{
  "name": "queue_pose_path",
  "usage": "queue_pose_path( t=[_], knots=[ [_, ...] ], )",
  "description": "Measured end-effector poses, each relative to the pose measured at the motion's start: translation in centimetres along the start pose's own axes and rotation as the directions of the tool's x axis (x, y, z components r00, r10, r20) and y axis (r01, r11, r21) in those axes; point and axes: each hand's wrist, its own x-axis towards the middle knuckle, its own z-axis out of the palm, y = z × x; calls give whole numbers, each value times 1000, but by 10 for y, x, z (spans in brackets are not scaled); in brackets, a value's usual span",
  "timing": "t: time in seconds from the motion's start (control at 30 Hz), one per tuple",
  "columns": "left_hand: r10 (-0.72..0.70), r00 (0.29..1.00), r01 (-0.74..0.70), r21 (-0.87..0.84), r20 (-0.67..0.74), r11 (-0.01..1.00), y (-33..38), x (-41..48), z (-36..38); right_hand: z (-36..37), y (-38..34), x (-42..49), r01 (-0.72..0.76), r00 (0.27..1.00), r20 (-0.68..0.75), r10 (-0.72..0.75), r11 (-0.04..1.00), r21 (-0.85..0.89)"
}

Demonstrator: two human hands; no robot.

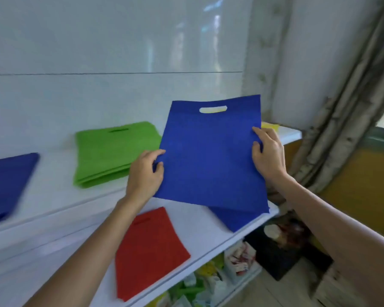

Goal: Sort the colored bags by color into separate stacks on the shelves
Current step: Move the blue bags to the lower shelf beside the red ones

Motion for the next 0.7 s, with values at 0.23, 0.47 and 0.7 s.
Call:
queue_pose_path(
  t=[0.23, 0.47, 0.7],
  knots=[
    [53, 961, -1, -186, 270, 983, 86, -31, 177, -93, 163, -50, -319, 947, -24, 320, 928, -194],
    [-3, 841, 128, -194, 541, 973, 87, -85, 286, -88, 256, -91, -487, 850, 40, 525, 813, -319],
    [-125, 735, 265, -112, 666, 958, 44, -95, 362, -31, 317, -92, -506, 801, 161, 576, 797, -330]
  ],
)
